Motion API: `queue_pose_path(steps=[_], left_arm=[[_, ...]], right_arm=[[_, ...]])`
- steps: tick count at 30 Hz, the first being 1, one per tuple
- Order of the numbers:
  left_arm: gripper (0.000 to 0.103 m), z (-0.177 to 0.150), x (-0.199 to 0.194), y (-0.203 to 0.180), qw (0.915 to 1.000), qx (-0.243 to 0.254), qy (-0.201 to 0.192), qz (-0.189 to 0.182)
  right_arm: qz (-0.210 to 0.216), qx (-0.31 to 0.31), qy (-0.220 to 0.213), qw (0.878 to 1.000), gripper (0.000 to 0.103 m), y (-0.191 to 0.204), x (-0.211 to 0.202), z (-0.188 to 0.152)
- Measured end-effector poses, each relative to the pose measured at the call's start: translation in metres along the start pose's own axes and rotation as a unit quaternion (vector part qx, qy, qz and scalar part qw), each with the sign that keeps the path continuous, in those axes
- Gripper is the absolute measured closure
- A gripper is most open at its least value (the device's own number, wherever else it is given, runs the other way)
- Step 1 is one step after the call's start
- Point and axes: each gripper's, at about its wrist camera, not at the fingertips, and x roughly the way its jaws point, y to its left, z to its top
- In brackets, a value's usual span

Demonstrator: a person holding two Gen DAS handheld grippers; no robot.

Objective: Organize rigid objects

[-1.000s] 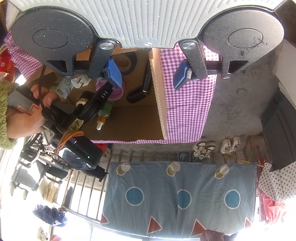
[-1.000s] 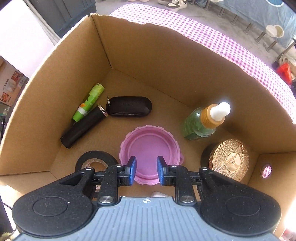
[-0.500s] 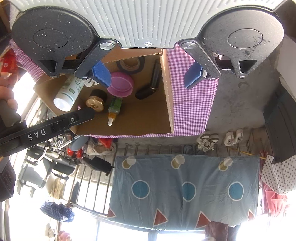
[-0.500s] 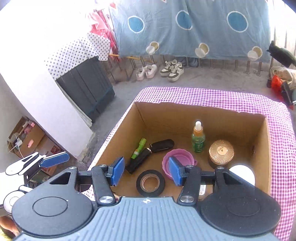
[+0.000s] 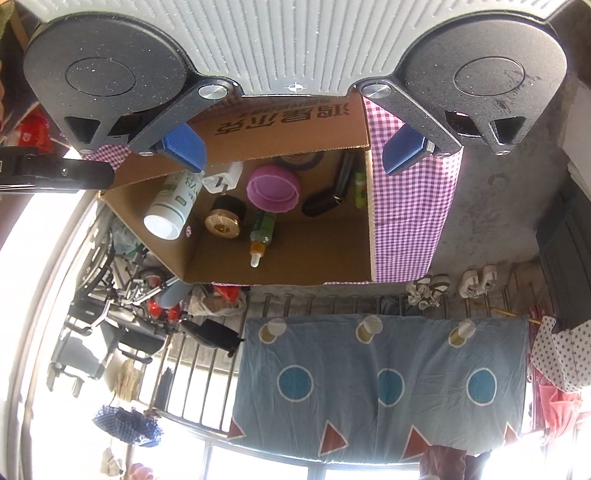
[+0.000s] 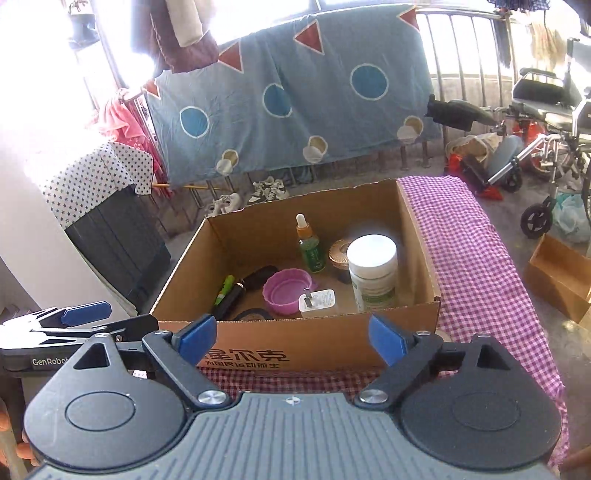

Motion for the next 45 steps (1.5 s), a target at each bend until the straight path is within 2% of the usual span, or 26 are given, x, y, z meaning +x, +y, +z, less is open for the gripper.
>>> queue_pose_path(steps=[3,5,11,19,25,32,36,39,45], left_arm=[[0.001,-0.002,-0.005,-0.007,0.9999,-0.001,-0.003,0.010],[0.001,-0.004,-0.008,-0.011,0.9998,-0.004,-0.003,0.018],[0.001,-0.005,-0.015,-0.020,0.9990,-0.006,0.004,0.043],[0.000,-0.005,-0.028,-0.033,0.9988,-0.003,-0.006,0.049],[0.000,-0.006,-0.031,-0.041,0.9987,-0.001,0.006,0.051],[0.000,-0.010,-0.033,-0.049,0.9986,0.001,0.009,0.052],[0.000,-0.012,-0.033,-0.058,0.9970,0.004,0.003,0.078],[0.000,-0.013,-0.027,-0.066,0.9951,0.015,0.015,0.096],[0.001,-0.019,-0.013,-0.075,0.9946,0.018,0.043,0.093]], right_arm=[[-0.016,-0.011,-0.016,1.000,0.001,-0.001,-0.010,-0.010],[-0.021,-0.020,-0.023,0.999,0.000,-0.001,-0.015,-0.015],[-0.031,-0.031,-0.022,0.999,0.000,-0.001,-0.022,-0.026],[-0.057,-0.032,-0.036,0.997,0.000,-0.005,-0.037,-0.036],[-0.082,-0.040,-0.052,0.994,0.000,-0.006,-0.047,-0.042],[-0.089,-0.040,-0.064,0.993,0.000,-0.006,-0.055,-0.043],[-0.114,-0.042,-0.070,0.990,0.000,-0.005,-0.058,-0.045],[-0.130,-0.044,-0.075,0.988,0.000,-0.006,-0.060,-0.047],[-0.132,-0.046,-0.073,0.987,0.000,-0.010,-0.056,-0.045]])
